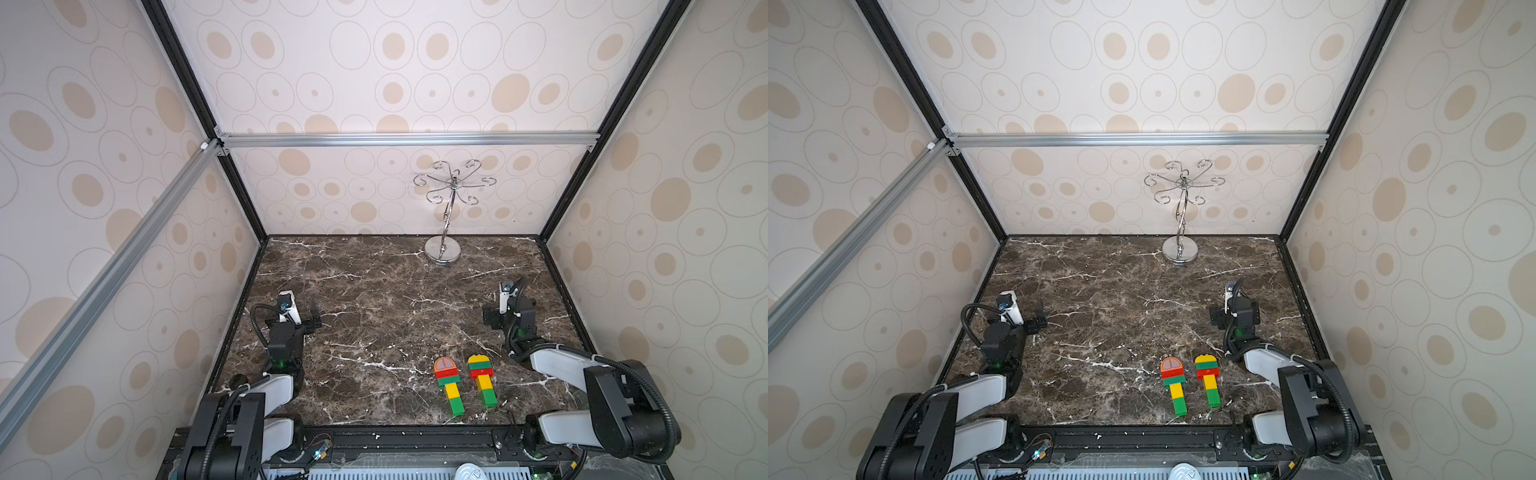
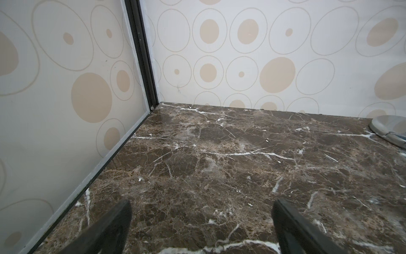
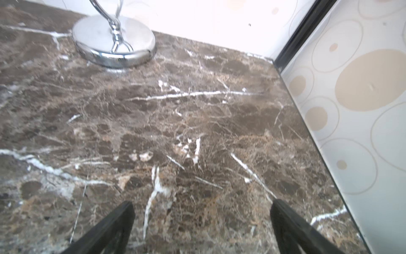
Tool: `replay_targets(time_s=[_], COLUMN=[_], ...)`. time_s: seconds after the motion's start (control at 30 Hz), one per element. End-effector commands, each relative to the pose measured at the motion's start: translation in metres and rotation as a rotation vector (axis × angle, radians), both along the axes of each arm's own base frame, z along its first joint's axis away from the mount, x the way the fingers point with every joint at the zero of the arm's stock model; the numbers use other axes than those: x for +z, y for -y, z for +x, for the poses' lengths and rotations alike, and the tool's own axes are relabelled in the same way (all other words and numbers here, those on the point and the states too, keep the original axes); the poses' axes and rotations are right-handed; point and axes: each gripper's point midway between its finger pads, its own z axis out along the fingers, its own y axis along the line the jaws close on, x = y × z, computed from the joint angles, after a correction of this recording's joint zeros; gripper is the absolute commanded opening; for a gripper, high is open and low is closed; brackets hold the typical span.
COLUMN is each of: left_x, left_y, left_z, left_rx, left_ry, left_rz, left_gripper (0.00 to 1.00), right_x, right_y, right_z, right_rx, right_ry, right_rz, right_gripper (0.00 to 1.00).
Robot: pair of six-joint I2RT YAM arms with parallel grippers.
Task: Assemble an ice cream with lego
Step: Reset both arms
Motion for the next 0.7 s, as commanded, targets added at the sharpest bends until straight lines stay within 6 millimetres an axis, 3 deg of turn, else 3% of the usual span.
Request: replay_targets(time_s=[0.0,0.4,0.67], left_x=[0.024,0.011,0.005], left_y=[-0.002,0.009,0.011], left_z=[0.006,0.009,0.011], left_rx=[-0.003,-0.066,-0.079], left_ry=[0.113,0.136,0.13], left_rz=[0.039,0.038,0.042], left_gripper=[1.0,0.98,0.99], right_x=[0.007,0.007,-0.002], right_y=[-0.001,-0.012,-0.006], right_z=[0.009,0.009,0.013], right_rx=[0.02,0.079,0.045], right_ry=[0.049,0.104,0.132], right_rz=[-0.008,0.055,0.069], right_gripper=[0.99,0.99,0.99])
